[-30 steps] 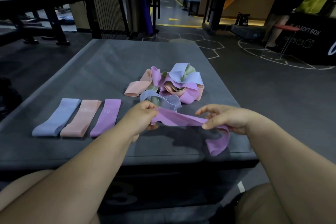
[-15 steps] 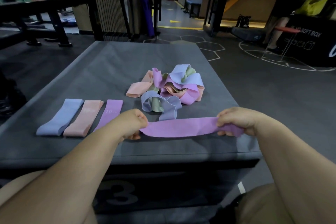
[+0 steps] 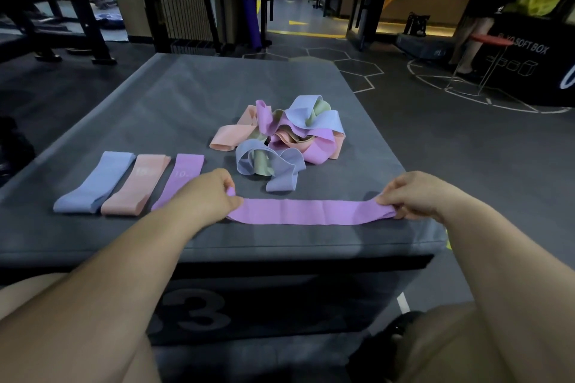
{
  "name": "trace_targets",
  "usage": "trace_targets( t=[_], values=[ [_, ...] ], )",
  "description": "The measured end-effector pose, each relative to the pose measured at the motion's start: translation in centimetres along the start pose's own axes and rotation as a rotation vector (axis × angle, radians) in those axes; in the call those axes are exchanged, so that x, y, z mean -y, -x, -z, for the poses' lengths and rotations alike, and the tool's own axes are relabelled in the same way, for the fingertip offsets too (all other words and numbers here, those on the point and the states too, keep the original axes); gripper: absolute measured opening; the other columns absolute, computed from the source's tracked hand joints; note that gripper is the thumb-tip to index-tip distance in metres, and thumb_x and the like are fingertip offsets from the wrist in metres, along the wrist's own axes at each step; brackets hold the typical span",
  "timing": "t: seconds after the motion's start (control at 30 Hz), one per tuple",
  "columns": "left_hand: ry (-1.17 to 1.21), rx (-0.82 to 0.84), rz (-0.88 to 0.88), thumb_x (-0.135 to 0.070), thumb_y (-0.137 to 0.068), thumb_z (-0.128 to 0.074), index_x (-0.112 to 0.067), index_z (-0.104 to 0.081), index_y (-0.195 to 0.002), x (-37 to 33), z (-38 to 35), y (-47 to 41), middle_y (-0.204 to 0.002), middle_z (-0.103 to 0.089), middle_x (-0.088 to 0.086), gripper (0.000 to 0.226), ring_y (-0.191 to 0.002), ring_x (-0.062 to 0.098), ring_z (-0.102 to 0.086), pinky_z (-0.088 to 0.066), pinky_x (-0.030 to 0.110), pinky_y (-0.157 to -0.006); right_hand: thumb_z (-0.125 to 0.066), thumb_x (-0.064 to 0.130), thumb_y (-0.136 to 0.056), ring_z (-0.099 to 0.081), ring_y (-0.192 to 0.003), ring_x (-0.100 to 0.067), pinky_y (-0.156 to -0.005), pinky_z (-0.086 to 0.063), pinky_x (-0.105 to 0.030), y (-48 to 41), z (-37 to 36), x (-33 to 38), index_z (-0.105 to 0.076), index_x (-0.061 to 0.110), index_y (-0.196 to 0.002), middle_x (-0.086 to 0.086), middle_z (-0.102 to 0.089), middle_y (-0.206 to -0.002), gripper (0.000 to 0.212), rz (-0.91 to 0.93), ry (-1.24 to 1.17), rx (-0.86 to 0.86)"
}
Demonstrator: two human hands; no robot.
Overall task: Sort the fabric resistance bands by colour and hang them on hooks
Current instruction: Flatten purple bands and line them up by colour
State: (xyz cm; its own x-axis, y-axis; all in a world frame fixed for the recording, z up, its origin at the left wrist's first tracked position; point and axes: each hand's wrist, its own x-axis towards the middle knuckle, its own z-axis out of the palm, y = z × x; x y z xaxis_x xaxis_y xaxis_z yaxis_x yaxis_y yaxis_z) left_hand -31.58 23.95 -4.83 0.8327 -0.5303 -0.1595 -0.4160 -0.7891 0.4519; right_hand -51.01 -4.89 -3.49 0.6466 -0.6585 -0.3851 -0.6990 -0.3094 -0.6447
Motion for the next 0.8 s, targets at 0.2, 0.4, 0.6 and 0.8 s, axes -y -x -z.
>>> trace_targets(
  t=[0.2, 0.4, 0.6, 0.8],
  values=[
    [-0.062, -0.066, -0.128, -0.049, -0.073, -0.077, -0.027, -0.054, -0.114, -0.3, -0.4, 0.2, -0.111, -0.041, -0.005, 0.051, -0.114, 0.019, -0.043, -0.041, 0.035, -0.095, -0.078, 0.030, -0.075, -0.058, -0.078, -0.016, -0.072, -0.045, -0.028, 0.6, -1.2, 1.0, -0.064, 0.030, -0.080, 0.007, -0.060, -0.079, 0.016, 0.300, 0.288, -0.256],
    [-0.142, 0.055, -0.275, -0.050, -0.061, -0.085, -0.040, -0.050, -0.091, -0.9, -0.5, 0.7, -0.103, -0.045, -0.012, 0.047, -0.109, 0.015, -0.044, -0.042, 0.040, -0.098, -0.083, 0.033, -0.073, -0.056, -0.081, -0.003, -0.076, -0.044, -0.018, 1.7, -4.7, 2.9, -0.073, 0.034, -0.085, 0.014, -0.058, -0.086, 0.016, 0.624, 0.412, 0.008],
    [-0.059, 0.087, -0.307, -0.040, -0.067, -0.084, -0.041, -0.055, -0.078, -0.3, -1.3, 0.2, -0.094, -0.053, -0.020, 0.031, -0.096, 0.006, -0.056, -0.047, 0.036, -0.096, -0.084, 0.038, -0.071, -0.053, -0.091, -0.008, -0.083, -0.042, -0.021, 1.4, -6.3, 3.3, -0.074, 0.028, -0.101, 0.007, -0.058, -0.098, 0.033, 0.686, 0.527, 0.046],
    [-0.072, 0.053, -0.334, -0.039, -0.079, -0.074, -0.040, -0.059, -0.076, -0.4, -1.2, -0.1, -0.088, -0.053, -0.018, 0.015, -0.091, 0.009, -0.057, -0.049, 0.035, -0.090, -0.075, 0.038, -0.081, -0.057, -0.086, -0.010, -0.082, -0.046, -0.027, 0.9, -6.6, 3.1, -0.078, 0.027, -0.088, 0.013, -0.057, -0.085, 0.013, 0.751, 0.519, -0.023]
  ],
)
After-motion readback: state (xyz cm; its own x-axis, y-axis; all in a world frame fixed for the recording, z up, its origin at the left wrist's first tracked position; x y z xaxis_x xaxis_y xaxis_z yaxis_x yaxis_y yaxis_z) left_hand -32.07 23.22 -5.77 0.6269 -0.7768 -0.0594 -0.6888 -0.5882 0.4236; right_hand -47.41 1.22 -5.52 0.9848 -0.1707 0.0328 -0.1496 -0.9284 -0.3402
